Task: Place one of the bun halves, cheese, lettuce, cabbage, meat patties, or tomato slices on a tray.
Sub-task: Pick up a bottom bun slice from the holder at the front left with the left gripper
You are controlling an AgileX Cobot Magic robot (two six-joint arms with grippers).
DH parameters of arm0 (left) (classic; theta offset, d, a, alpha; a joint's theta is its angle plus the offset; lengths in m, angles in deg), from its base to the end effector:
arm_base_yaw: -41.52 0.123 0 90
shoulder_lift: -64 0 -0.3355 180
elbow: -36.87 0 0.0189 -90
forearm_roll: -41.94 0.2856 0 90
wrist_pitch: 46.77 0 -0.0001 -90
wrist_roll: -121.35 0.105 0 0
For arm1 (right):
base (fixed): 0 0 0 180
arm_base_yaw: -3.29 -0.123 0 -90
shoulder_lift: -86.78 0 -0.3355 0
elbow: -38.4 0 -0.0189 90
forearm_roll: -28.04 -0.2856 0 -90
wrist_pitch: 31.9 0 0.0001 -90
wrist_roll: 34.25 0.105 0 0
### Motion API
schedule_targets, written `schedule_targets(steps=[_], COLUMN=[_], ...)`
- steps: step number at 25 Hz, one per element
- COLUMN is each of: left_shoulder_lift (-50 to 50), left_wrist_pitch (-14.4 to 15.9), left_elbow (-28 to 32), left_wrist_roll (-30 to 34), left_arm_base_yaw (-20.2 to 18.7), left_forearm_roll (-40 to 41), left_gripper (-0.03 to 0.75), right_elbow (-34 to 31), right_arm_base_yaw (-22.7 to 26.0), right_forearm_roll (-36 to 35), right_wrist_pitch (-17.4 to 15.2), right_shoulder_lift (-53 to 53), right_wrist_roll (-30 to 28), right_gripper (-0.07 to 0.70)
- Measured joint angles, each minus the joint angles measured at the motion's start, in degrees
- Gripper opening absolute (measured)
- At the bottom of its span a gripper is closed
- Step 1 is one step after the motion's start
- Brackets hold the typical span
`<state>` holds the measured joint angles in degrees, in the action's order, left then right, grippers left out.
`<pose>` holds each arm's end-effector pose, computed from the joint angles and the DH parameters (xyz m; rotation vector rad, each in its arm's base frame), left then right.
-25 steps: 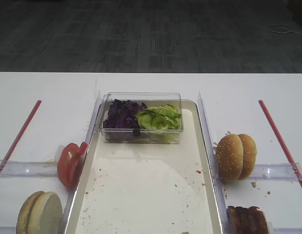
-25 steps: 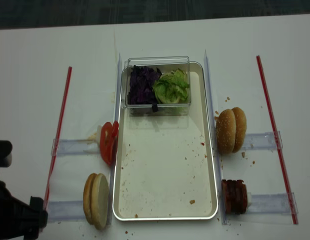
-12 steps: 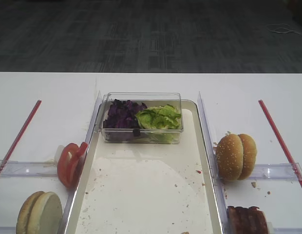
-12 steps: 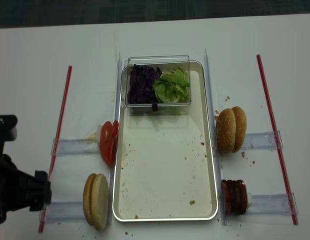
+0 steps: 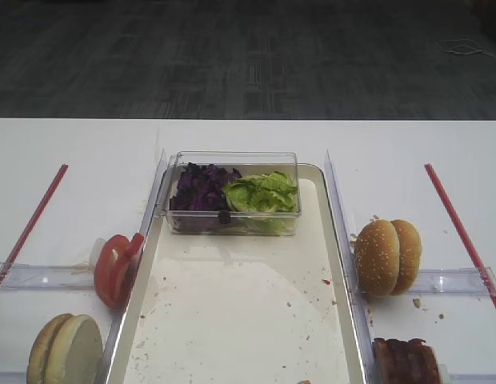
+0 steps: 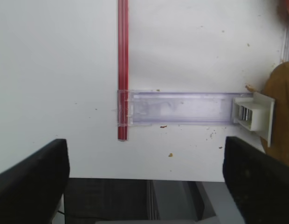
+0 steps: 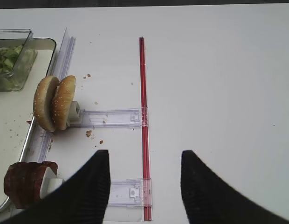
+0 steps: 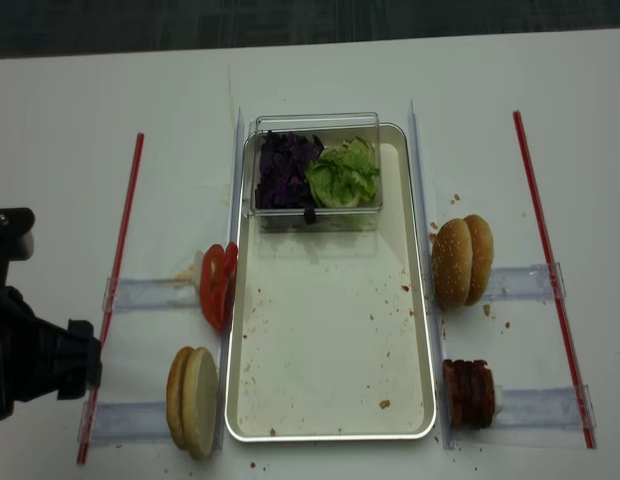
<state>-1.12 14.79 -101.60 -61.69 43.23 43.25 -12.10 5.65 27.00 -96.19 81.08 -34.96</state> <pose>0.1591 0.0069 0.2609 -0.1087 2.9335 0.0276 -0.0165 0.0024 0.2776 0.0287 2.1026 -0.0103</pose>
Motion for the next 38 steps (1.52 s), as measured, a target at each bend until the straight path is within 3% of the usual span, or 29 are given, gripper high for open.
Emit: schedule_targets(steps=[4, 8, 14, 15, 16, 25, 32, 38], left_shoulder_lift=[0.0, 0.0, 0.0, 0.0, 0.0, 0.0, 0.0, -0.3], left_wrist_pitch=[0.4, 0.8, 0.7, 0.1, 0.1, -2.8, -4.7, -7.8], left_elbow=[-0.1, -0.4, -0.5, -0.5, -0.5, -0.5, -0.5, -0.5], left_wrist_roll=[0.0, -1.4, -9.1, -12.5, -12.5, -28.0, -35.4, -39.8], left_arm_base_yaw=[-0.1, -3.1, -13.1, -17.2, -17.2, -34.3, -42.4, -46.3], left_forearm_roll=[-2.1, -3.7, -4.1, -4.1, -4.1, -2.8, -0.8, -0.2], left_gripper=[0.64, 0.64, 0.64, 0.64, 0.64, 0.639, 0.639, 0.639], right_elbow=[0.0, 0.0, 0.0, 0.0, 0.0, 0.0, 0.0, 0.0], right_arm_base_yaw=[0.0, 0.0, 0.0, 0.0, 0.0, 0.0, 0.0, 0.0], right_forearm_roll=[0.0, 0.0, 0.0, 0.0, 0.0, 0.0, 0.0, 0.0], right_wrist_pitch=[0.0, 0.0, 0.0, 0.0, 0.0, 0.0, 0.0, 0.1], right_shoulder_lift=[0.0, 0.0, 0.0, 0.0, 0.0, 0.0, 0.0, 0.0], right_wrist_roll=[0.0, 0.0, 0.0, 0.0, 0.0, 0.0, 0.0, 0.0], right_gripper=[0.397, 0.397, 0.397, 0.397, 0.397, 0.397, 0.397, 0.397])
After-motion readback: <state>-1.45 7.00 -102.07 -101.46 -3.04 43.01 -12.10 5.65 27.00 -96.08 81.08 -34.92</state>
